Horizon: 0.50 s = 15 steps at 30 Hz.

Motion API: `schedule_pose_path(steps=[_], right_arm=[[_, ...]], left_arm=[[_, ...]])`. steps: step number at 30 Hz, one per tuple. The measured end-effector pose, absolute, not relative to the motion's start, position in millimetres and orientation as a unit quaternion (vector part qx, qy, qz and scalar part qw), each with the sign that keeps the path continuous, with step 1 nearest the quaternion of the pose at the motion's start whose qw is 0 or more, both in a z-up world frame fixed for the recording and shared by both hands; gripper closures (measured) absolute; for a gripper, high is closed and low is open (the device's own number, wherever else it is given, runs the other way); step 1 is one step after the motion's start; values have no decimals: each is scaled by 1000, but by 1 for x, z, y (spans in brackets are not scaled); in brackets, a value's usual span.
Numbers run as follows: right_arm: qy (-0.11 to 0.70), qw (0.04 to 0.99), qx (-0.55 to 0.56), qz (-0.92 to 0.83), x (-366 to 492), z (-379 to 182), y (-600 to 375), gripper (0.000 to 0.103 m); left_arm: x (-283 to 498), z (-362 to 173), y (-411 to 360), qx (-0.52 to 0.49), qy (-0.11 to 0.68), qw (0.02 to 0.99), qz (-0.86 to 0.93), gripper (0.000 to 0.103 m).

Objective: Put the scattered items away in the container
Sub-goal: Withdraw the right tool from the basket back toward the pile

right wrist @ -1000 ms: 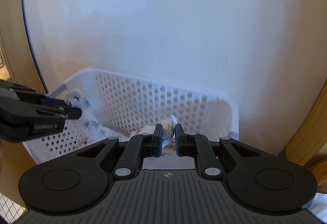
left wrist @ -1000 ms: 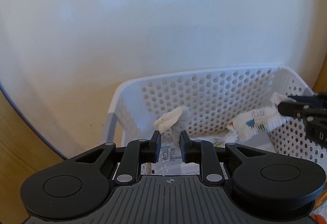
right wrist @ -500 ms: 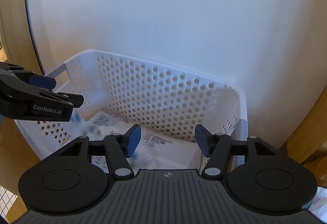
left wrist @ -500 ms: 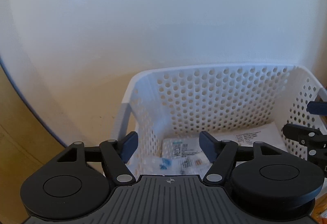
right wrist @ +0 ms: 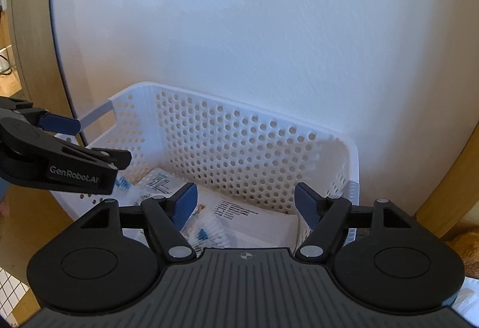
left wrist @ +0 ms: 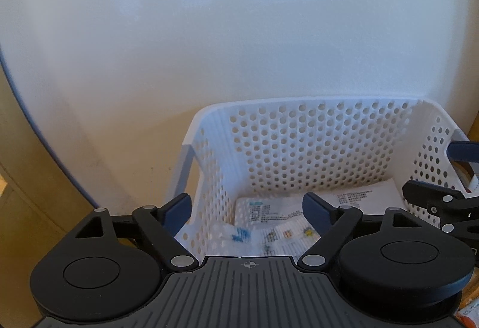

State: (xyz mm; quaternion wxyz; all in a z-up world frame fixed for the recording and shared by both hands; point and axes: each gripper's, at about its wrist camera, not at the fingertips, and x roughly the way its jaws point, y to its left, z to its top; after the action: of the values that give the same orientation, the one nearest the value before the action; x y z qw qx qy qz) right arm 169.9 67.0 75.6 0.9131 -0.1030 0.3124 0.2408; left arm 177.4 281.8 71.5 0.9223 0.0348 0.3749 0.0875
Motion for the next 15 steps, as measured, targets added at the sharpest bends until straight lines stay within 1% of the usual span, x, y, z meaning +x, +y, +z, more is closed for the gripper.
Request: schedule_pose_path(steps=[4, 15], right_arm=[[306, 914, -100, 247, 164, 81, 65, 22], [295, 917, -83, 255, 146, 90, 43, 22]], left_arm=[[171, 76, 281, 27, 373, 923, 90, 0], [151, 89, 269, 20, 367, 925, 95, 0]])
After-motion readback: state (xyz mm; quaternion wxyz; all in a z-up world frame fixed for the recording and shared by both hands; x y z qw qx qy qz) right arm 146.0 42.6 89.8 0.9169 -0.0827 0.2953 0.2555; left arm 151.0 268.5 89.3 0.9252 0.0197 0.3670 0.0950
